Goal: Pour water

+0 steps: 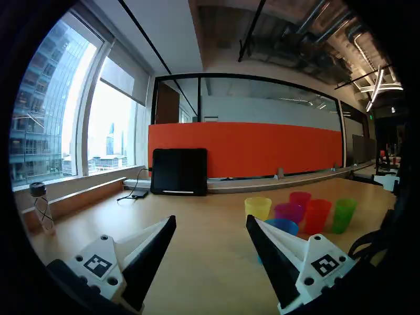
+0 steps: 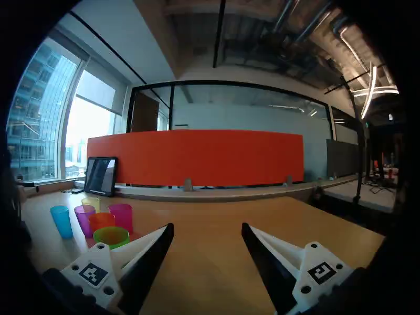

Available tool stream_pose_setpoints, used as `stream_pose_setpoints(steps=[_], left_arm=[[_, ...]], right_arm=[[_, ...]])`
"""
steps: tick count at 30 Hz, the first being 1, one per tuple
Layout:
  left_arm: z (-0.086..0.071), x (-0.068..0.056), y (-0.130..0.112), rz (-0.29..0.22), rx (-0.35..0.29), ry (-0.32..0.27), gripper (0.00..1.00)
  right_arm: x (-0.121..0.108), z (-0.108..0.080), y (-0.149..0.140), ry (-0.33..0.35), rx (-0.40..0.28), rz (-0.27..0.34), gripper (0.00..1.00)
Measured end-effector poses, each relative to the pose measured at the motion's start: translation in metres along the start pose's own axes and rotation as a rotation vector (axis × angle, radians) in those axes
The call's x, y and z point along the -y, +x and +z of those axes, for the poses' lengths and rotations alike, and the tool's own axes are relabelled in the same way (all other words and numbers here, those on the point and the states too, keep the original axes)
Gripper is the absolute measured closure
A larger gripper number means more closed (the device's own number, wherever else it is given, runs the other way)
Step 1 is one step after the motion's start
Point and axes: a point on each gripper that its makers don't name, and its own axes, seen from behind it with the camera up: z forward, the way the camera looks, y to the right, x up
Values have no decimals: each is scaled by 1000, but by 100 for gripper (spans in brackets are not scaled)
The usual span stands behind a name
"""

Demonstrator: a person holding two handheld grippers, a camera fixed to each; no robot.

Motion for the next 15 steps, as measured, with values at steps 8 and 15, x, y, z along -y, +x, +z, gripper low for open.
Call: stream_pose_setpoints(steps=[8, 15], left_arm=[[0, 0, -1, 0, 0, 0, 0], [0, 0, 0, 0, 0, 0, 0]], right_arm=[[-1, 0, 0, -1, 0, 0, 1], [0, 1, 1, 0, 0, 0, 1]])
